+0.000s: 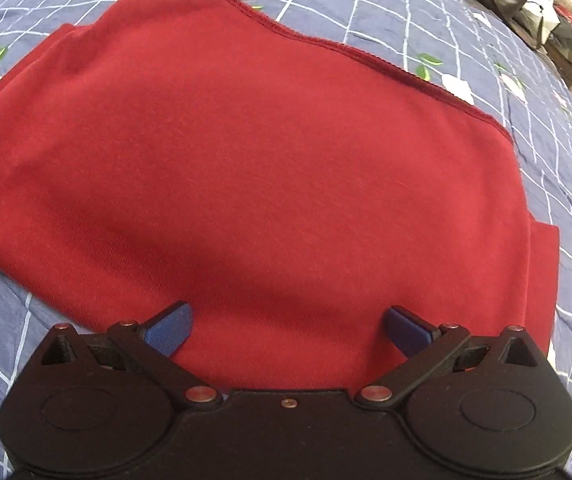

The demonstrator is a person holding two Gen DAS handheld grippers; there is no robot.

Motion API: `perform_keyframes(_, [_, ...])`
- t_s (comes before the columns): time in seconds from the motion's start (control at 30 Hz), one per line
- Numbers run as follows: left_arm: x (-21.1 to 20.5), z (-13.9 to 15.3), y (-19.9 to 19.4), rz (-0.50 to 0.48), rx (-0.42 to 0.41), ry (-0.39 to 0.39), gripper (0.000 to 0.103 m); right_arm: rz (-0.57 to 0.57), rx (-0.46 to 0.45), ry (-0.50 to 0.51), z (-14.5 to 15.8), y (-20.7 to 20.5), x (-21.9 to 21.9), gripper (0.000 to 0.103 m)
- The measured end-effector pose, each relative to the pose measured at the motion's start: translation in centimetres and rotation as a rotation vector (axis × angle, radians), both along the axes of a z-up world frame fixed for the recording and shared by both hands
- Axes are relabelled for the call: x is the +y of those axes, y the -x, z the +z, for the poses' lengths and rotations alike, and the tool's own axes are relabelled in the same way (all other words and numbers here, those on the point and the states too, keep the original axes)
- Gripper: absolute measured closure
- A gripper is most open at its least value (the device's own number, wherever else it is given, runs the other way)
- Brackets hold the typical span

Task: Fold small clothes
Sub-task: 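Move the left tool to the shirt's side edge and grasp it, then lift the side edge with the left tool and fold it across the shirt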

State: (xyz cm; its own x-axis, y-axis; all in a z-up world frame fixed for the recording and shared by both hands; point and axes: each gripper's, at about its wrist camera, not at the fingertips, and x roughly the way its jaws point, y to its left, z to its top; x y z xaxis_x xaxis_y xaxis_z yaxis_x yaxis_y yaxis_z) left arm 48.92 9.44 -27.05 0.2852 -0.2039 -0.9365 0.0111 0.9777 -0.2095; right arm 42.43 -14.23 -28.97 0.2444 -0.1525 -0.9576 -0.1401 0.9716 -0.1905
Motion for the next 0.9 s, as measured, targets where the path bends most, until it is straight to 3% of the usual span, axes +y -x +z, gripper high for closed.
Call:
perform_keyframes(0.13, [-0.9,-2.4,-1.9,-0.079,0.049,-0.025,0.0,0.009,-0.002,-0.001,0.3,0.5,0.4,0.0])
perform_keyframes(0.3, [-0.2,-4.3,-2.5,-0.037,0.138,-0.033,0.001,-0.012,-0.004,0.004,0.7,1.1,0.7,0.0])
perform_keyframes(0.5, [0.4,-4.0,-2.3,0.044,0.187,0.049,0.023,-0.037,-0.007,-0.011,0.9,1.5,0.3,0.0])
perform_keyframes(0.57, [0.3,-3.6,-2.2,0.048,0.177,0.063,0.045,-0.045,-0.008,-0.016,0.9,1.6,0.1,0.0])
perform_keyframes(0.67, [0.1,-3.1,-2.1,0.049,0.161,0.067,0.07,-0.057,-0.006,-0.02,1.1,1.8,0.0,0.0])
perform_keyframes(0.77, [-0.2,-2.3,-2.2,0.051,0.139,0.061,0.08,-0.06,0.002,-0.026,1.4,2.4,-0.1,0.0])
perform_keyframes(0.9, [-1.4,-0.7,-2.0,0.054,0.101,0.016,0.084,-0.012,0.067,-0.018,1.7,3.8,0.0,0.0])
